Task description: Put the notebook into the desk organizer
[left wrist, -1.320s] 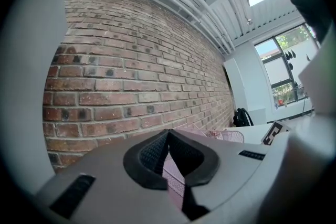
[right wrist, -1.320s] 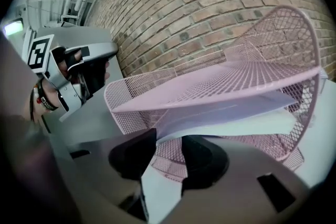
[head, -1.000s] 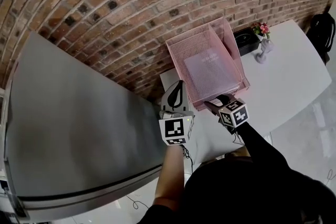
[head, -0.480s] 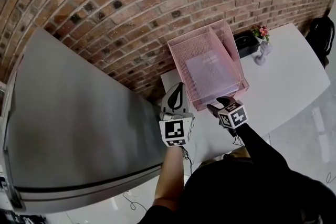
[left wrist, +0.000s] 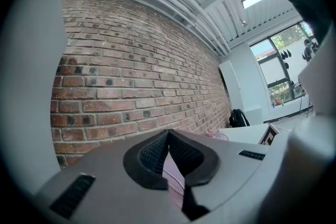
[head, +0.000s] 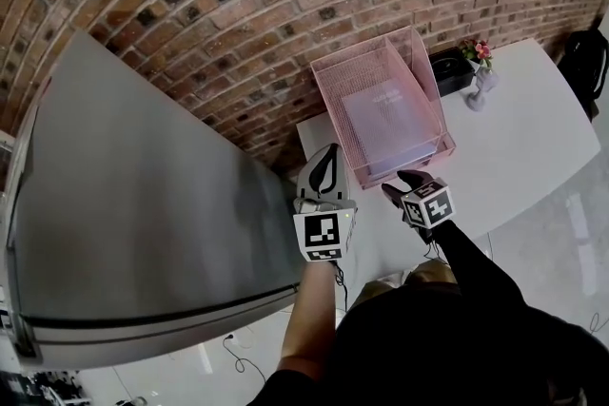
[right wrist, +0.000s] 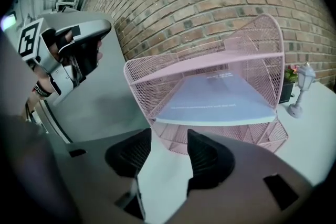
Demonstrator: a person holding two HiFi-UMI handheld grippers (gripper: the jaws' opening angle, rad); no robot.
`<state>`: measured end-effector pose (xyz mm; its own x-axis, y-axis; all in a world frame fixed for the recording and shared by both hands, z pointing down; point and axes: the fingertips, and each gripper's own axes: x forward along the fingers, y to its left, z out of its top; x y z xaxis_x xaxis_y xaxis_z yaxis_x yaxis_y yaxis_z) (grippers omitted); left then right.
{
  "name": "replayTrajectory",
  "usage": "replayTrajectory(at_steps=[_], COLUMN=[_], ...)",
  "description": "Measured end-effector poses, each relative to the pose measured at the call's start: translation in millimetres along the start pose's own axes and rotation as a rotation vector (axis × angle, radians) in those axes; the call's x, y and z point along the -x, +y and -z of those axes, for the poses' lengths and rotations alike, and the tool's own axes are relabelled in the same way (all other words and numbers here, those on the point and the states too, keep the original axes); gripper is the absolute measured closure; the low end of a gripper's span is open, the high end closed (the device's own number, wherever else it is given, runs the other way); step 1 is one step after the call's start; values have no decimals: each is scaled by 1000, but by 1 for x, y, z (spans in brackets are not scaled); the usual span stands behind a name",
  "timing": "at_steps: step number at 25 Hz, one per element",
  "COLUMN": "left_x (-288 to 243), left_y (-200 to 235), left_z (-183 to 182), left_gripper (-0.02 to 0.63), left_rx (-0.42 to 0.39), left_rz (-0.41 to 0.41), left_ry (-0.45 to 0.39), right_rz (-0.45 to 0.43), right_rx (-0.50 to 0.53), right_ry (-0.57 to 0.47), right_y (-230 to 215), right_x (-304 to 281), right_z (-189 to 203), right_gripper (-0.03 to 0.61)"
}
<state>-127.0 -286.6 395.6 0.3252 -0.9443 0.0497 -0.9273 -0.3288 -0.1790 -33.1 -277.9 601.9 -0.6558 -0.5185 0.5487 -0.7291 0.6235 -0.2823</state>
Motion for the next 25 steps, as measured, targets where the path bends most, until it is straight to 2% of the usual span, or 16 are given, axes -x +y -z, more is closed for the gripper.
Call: replayTrajectory(at_steps=[6, 11, 15, 19, 25], left_x=[25, 43, 55, 68, 88], left_y=[0, -5, -10, -12, -12], left_z=[-9, -19, -22, -27, -31], left_gripper=[600, 600, 600, 600, 600], left_rx=[15, 21, 16, 13, 14], left_rz=[-8, 8, 24, 32, 32], left_ry=[-13, -41, -49, -59, -71], right_rz=[77, 139, 193, 266, 302], right_rx=[15, 55, 123, 258, 318], right_ry=[-56, -152, -241, -297, -410], right_y=[0, 4, 11, 26, 53], right_x=[21, 52, 82, 112, 153], right_z=[-3, -21, -43, -67, -100], right_gripper=[348, 344, 337, 330, 318])
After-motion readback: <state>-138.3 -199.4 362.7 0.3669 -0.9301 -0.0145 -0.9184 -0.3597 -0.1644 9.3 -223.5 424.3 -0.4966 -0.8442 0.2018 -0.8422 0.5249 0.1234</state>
